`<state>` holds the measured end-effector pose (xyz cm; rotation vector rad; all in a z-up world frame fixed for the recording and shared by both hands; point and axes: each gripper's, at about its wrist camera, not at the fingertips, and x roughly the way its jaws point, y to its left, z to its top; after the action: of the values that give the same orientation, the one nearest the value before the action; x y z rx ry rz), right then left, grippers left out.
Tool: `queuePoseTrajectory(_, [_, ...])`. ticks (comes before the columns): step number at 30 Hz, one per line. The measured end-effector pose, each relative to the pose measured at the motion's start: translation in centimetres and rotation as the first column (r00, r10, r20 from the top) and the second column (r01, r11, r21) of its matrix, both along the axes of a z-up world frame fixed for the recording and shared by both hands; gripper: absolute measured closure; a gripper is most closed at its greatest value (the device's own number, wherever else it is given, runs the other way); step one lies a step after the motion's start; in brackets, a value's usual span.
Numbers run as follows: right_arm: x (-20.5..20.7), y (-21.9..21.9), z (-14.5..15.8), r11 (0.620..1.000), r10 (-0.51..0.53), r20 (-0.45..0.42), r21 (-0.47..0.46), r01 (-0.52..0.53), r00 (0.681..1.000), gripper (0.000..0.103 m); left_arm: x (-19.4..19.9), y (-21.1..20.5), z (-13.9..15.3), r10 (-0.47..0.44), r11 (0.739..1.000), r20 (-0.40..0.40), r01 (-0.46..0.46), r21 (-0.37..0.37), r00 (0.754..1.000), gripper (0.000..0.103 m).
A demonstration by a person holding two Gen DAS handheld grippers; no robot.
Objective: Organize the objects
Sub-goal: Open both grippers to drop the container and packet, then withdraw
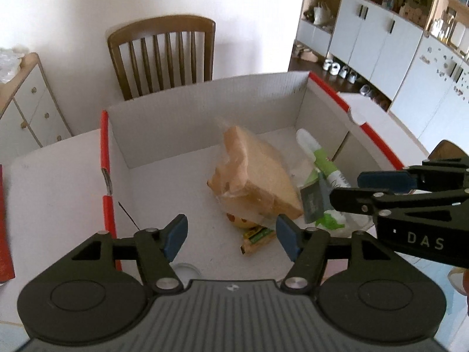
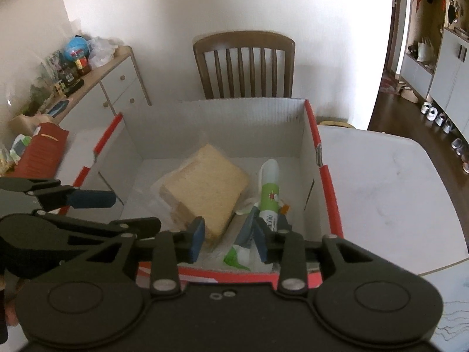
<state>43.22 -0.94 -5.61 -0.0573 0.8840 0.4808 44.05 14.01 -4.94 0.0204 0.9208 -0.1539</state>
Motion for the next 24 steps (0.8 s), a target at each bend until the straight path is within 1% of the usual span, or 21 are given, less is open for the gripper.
queuePoseTrajectory(7, [-1.9,-0.9,1.8,0.999,0.021,0.028,0.026,-0.022,0.999,0.066,-1.9,0.5,1.8,0.013,1.000,0.045,-0.012,-0.016,0.999,0.037])
queuePoseTrajectory(15, [-4.5,-2.2,3.9,0.997,0.046,0.058,0.054,-0.049,0.997,0.064,-4.6,0.1,4.3,0.004,0.999,0.095,-0.001,-0.039,0.995,0.037])
queuePoseTrajectory(24, [-8.1,-4.0,4.7,0.995,0.069,0.078,0.061,-0.074,0.995,0.063,-8.8,-0.2,5.9,-0.018,0.998,0.134,0.026,-0.052,0.991,0.037])
